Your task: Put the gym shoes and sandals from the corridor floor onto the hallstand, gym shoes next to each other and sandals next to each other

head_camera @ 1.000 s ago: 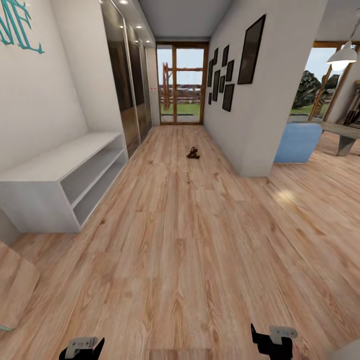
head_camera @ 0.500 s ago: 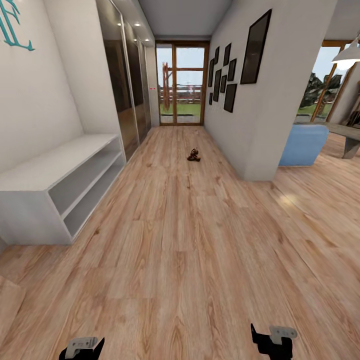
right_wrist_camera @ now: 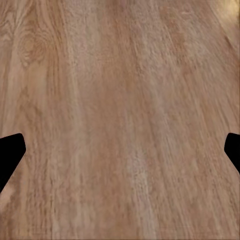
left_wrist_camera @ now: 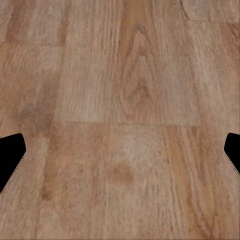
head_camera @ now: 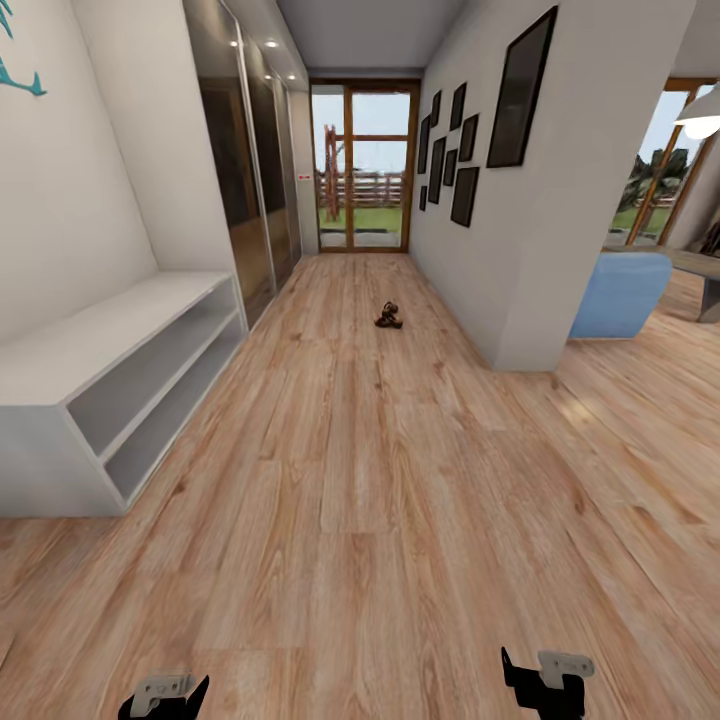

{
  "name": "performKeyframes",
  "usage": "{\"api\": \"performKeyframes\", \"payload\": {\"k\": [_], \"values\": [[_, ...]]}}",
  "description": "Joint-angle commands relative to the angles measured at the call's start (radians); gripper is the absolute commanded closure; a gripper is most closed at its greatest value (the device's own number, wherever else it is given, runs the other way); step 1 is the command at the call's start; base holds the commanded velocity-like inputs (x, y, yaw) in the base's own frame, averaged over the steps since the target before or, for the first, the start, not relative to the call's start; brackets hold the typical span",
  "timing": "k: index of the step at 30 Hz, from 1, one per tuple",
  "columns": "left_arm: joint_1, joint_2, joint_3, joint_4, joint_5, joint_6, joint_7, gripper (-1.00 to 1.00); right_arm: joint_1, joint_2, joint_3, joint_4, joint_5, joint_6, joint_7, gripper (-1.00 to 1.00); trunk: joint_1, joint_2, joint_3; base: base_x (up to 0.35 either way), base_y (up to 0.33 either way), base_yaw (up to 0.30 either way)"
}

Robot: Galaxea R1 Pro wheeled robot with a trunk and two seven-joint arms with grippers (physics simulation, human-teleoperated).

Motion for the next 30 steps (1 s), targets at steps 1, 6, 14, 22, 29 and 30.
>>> {"api": "performKeyframes", "payload": {"k": [1, 6, 14, 22, 29, 30], "values": [[-0.001, 0.0, 0.009, 0.0, -0.005, -0.003, -0.006, -1.0, -0.001, 0.0, -0.006, 0.001, 0.011, -0.003, -0.004, -1.0, 0.0, 0.0, -0.001, 0.339, 0.0, 0.0], [-0.001, 0.0, 0.009, 0.0, -0.005, -0.003, -0.006, -1.0, -0.001, 0.0, -0.006, 0.001, 0.011, -0.003, -0.004, -1.0, 0.0, 0.0, -0.001, 0.339, 0.0, 0.0], [-0.001, 0.0, 0.009, 0.0, -0.006, -0.003, -0.006, -1.0, -0.001, 0.0, -0.006, 0.001, 0.011, -0.003, -0.004, -1.0, 0.0, 0.0, -0.001, 0.339, 0.0, 0.0], [-0.001, 0.0, 0.009, 0.0, -0.006, -0.003, -0.006, -1.0, -0.001, 0.0, -0.006, 0.001, 0.011, -0.003, -0.004, -1.0, 0.0, 0.0, -0.001, 0.339, 0.0, 0.0], [-0.001, 0.0, 0.009, 0.0, -0.006, -0.003, -0.006, -1.0, -0.001, 0.0, -0.006, 0.001, 0.011, -0.003, -0.004, -1.0, 0.0, 0.0, -0.001, 0.339, 0.0, 0.0], [-0.001, 0.0, 0.009, 0.0, -0.006, -0.003, -0.006, -1.0, -0.001, 0.0, -0.006, 0.001, 0.011, -0.003, -0.004, -1.0, 0.0, 0.0, -0.001, 0.339, 0.0, 0.0]]}}
